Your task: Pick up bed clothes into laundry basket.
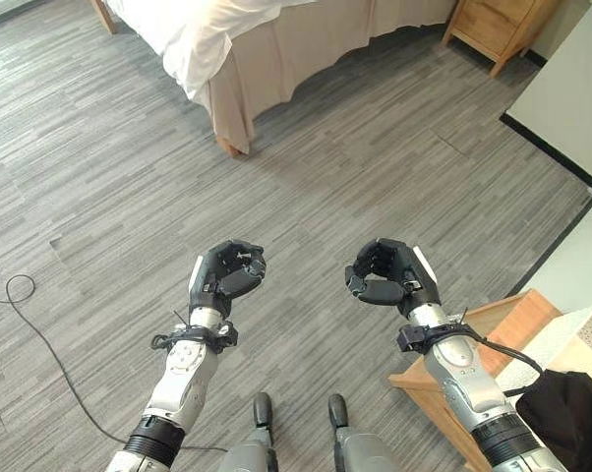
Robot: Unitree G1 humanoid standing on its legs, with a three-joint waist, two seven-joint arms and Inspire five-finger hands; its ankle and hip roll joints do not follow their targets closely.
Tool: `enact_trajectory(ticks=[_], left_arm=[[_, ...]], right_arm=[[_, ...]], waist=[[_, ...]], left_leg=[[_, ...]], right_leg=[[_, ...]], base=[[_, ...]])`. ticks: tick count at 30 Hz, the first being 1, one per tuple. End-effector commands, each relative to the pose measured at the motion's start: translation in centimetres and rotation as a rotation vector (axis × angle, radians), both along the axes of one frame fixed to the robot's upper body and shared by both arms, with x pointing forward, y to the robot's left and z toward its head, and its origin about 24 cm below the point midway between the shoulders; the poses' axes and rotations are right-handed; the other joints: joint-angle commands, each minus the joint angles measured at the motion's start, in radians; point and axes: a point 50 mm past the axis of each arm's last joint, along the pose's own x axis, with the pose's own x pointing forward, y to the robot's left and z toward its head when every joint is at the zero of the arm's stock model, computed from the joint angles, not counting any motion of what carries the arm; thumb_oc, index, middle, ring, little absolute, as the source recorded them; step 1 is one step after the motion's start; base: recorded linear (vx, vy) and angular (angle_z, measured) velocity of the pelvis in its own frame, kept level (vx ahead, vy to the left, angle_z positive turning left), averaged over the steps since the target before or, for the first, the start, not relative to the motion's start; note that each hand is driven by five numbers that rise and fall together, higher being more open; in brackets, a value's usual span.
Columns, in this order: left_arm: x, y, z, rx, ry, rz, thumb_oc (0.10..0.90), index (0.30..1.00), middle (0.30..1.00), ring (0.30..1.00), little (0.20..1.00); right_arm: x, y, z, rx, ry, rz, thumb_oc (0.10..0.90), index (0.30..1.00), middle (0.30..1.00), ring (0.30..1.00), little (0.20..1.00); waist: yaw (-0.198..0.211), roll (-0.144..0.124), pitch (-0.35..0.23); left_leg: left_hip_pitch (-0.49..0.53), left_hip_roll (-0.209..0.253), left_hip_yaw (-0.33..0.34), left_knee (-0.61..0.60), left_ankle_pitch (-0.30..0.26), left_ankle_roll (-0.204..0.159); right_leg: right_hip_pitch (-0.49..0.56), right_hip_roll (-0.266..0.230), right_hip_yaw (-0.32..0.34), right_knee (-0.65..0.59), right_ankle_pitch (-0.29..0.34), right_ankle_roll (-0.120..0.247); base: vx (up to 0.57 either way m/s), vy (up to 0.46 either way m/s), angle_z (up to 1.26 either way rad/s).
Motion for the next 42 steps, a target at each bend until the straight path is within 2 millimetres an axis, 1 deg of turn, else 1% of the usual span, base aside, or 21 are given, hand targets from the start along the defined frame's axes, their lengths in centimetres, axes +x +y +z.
enact_trajectory(ticks=[1, 4, 9, 10, 11, 13, 15, 19, 22, 29, 35, 42], left_arm=[[0.6, -0.5, 4.7, 0.021, -0.254, -0.034, 0.8, 0.9, 0.9, 0.9, 0.9], [0.6, -0.3, 4.9, 0.017, -0.262, -0.022, 0.8, 0.9, 0.9, 0.9, 0.9], [0.3, -0.5, 4.4, 0.019, -0.241, -0.036, 0.8, 0.9, 0.9, 0.9, 0.9], [0.1, -0.4, 4.4, 0.018, -0.244, -0.036, 0.8, 0.9, 0.9, 0.9, 0.9], [0.1, -0.4, 4.4, 0.018, -0.244, -0.036, 0.8, 0.9, 0.9, 0.9, 0.9], [0.0, -0.2, 4.3, 0.022, -0.244, -0.032, 0.8, 0.9, 0.9, 0.9, 0.9], [-0.1, -0.1, 4.3, 0.031, -0.244, -0.033, 0.8, 0.9, 0.9, 0.9, 0.9], [-0.4, 0.4, 4.3, 0.037, -0.245, -0.023, 0.8, 0.9, 0.9, 0.9, 0.9], [-0.4, 0.6, 4.4, 0.037, -0.254, -0.015, 0.8, 0.9, 0.9, 0.9, 0.9], [-0.8, 0.3, 3.8, 0.004, -0.228, -0.022, 0.8, 0.9, 0.9, 0.9, 0.9], [-0.8, 0.4, 3.5, 0.025, -0.217, -0.011, 0.8, 0.9, 0.9, 0.9, 0.9], [-0.9, 0.4, 3.2, 0.014, -0.202, -0.004, 0.8, 0.9, 0.9, 0.9, 0.9]], right_arm=[[0.2, 0.4, 3.4, 0.058, -0.181, 0.014, 0.8, 0.9, 0.9, 0.9, 0.9], [0.1, 0.4, 3.6, 0.061, -0.189, 0.012, 0.8, 0.9, 0.9, 0.9, 0.9], [-0.2, 0.4, 2.7, 0.052, -0.155, 0.018, 0.8, 0.9, 0.9, 0.9, 0.9], [-0.2, 0.7, 2.6, 0.052, -0.149, 0.032, 0.8, 0.9, 0.9, 0.9, 0.9], [-0.2, 0.7, 2.6, 0.052, -0.149, 0.032, 0.8, 0.9, 0.9, 0.9, 0.9], [-0.2, 0.8, 2.6, 0.049, -0.148, 0.04, 0.8, 0.9, 0.9, 0.9, 0.9], [-0.2, 0.9, 2.5, 0.051, -0.142, 0.049, 0.8, 0.9, 0.9, 0.9, 0.9], [-0.5, 0.7, 2.2, 0.053, -0.129, 0.051, 0.8, 0.9, 0.9, 0.9, 0.9], [-0.8, 0.4, 2.0, 0.057, -0.125, 0.042, 0.8, 0.9, 0.9, 0.9, 0.9], [-1.5, -0.7, 1.0, 0.09, -0.098, -0.016, 0.8, 0.9, 0.9, 0.9, 0.9], [-1.7, -1.2, 1.1, 0.099, -0.112, -0.048, 0.8, 0.9, 0.9, 0.9, 0.9], [-1.8, -1.3, 0.6, 0.098, -0.09, -0.055, 0.8, 0.9, 0.9, 0.9, 0.9]], waist=[[0.012, -0.003, -0.111], [0.012, 0.001, -0.115], [0.011, 0.004, -0.127], [0.016, 0.005, -0.124], [0.016, 0.005, -0.124], [0.022, 0.006, -0.118], [0.023, 0.005, -0.117], [0.019, 0.003, -0.126], [0.019, 0.004, -0.139], [0.024, 0.001, -0.174], [0.037, -0.001, -0.182], [0.045, -0.002, -0.193]], left_leg=[[0.006, -0.036, 0.066, 0.102, -0.198, 0.009], [0.003, -0.036, 0.066, 0.094, -0.194, 0.008], [0.016, -0.035, 0.066, 0.077, -0.189, 0.005], [0.023, -0.029, 0.078, 0.069, -0.185, 0.004], [0.023, -0.029, 0.078, 0.069, -0.185, 0.004], [0.022, -0.022, 0.094, 0.065, -0.18, 0.002], [0.024, -0.019, 0.1, 0.062, -0.176, 0.001], [0.037, -0.019, 0.088, 0.06, -0.178, -0.003], [0.044, -0.015, 0.082, 0.056, -0.176, -0.005], [0.064, -0.018, 0.05, 0.04, -0.175, -0.008], [0.066, -0.023, 0.032, 0.037, -0.175, -0.007], [0.079, -0.025, 0.022, 0.028, -0.177, -0.006]], right_leg=[[-0.003, -0.047, 0.013, 0.09, 0.014, 0.091], [-0.007, -0.046, 0.01, 0.086, 0.011, 0.092], [0.006, -0.047, 0.007, 0.075, 0.0, 0.09], [0.004, -0.05, -0.016, 0.073, 0.0, 0.092], [0.004, -0.05, -0.016, 0.073, 0.0, 0.092], [-0.012, -0.05, -0.04, 0.091, 0.006, 0.097], [-0.018, -0.049, -0.045, 0.102, 0.008, 0.099], [0.006, -0.046, -0.031, 0.078, -0.012, 0.088], [0.019, -0.043, -0.041, 0.065, -0.034, 0.08], [0.058, -0.04, -0.067, 0.038, -0.056, 0.071], [0.07, -0.044, -0.084, 0.036, -0.062, 0.07], [0.085, -0.047, -0.094, 0.033, -0.068, 0.069]], base=[[0.01, 0.003, 0.06], [0.0, 0.001, 0.01], [0.0, 0.0, 0.0], [0.0, 0.0, 0.0], [-0.05, -0.019, -0.02], [-0.05, -0.022, -0.06], [-0.03, -0.013, -0.09], [0.0, -0.01, -0.01], [0.01, -0.048, 0.03], [0.03, -0.036, 0.1], [0.0, 0.001, 0.06], [0.0, 0.002, 0.08]])
